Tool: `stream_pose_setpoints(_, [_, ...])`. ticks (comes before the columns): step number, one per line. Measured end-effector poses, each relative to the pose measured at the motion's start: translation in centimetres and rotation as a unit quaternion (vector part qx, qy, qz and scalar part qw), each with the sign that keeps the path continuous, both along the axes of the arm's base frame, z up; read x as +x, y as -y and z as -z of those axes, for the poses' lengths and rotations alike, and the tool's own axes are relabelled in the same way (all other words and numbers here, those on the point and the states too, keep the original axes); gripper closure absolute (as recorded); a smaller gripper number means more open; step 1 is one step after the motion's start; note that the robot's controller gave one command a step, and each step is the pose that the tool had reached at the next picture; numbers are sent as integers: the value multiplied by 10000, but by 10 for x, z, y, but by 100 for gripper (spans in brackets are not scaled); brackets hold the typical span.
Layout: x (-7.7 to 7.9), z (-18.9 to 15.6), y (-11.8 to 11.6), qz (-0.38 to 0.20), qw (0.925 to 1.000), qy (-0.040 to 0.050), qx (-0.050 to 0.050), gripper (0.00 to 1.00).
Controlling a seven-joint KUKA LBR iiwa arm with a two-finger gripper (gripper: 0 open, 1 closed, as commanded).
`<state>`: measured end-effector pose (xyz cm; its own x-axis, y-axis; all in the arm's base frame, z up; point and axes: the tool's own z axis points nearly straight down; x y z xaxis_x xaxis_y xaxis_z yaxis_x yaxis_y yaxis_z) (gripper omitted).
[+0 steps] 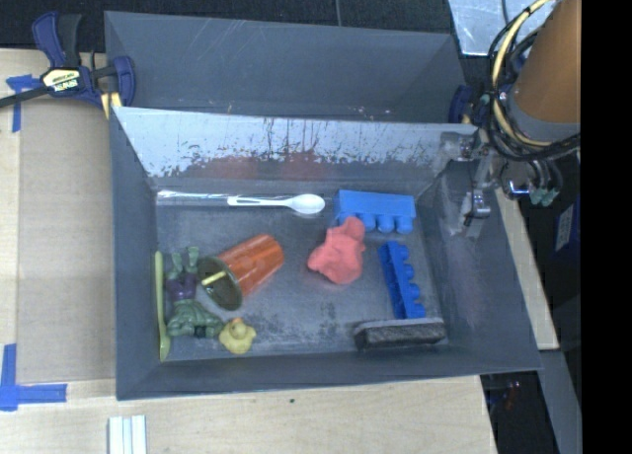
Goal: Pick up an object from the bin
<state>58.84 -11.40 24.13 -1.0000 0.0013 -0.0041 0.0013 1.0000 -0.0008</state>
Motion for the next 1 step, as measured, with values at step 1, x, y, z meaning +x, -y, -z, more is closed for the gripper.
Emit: stream_pose_setpoints(1, [-3,72,-31,575,9983,13,2,0])
